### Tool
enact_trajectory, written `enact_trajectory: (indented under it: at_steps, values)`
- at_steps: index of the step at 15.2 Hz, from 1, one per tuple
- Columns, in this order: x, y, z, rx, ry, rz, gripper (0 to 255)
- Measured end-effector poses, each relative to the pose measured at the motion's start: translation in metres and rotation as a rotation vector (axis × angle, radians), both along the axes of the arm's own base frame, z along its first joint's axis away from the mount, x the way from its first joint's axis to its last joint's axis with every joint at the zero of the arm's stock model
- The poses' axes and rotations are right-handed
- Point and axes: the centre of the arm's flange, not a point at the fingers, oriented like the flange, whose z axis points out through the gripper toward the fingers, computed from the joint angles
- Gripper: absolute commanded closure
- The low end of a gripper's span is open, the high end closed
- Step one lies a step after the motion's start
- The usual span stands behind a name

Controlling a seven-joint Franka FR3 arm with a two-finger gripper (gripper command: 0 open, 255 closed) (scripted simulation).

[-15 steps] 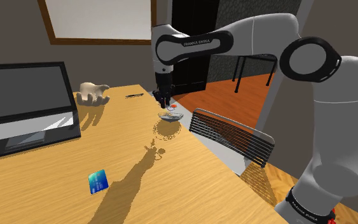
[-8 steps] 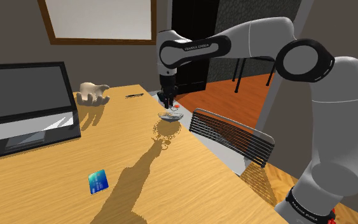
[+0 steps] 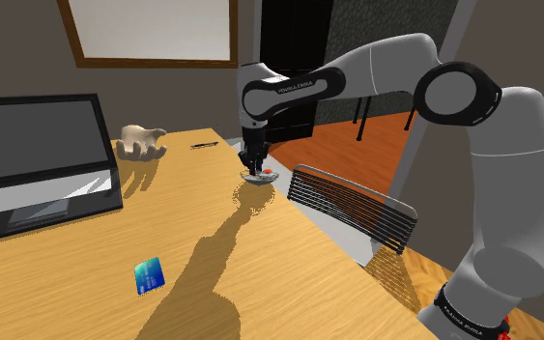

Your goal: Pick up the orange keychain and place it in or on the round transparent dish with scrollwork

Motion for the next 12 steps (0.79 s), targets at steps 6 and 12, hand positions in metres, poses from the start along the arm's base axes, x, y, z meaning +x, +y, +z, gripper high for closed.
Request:
enact_trajectory:
  at_steps: [6, 12]
  values:
    - [-0.001, -0.001, -0.016, 0.0, 0.0, -0.001, 255]
    - [-0.001, -0.001, -0.016, -0.001, 0.0, -0.001, 0]
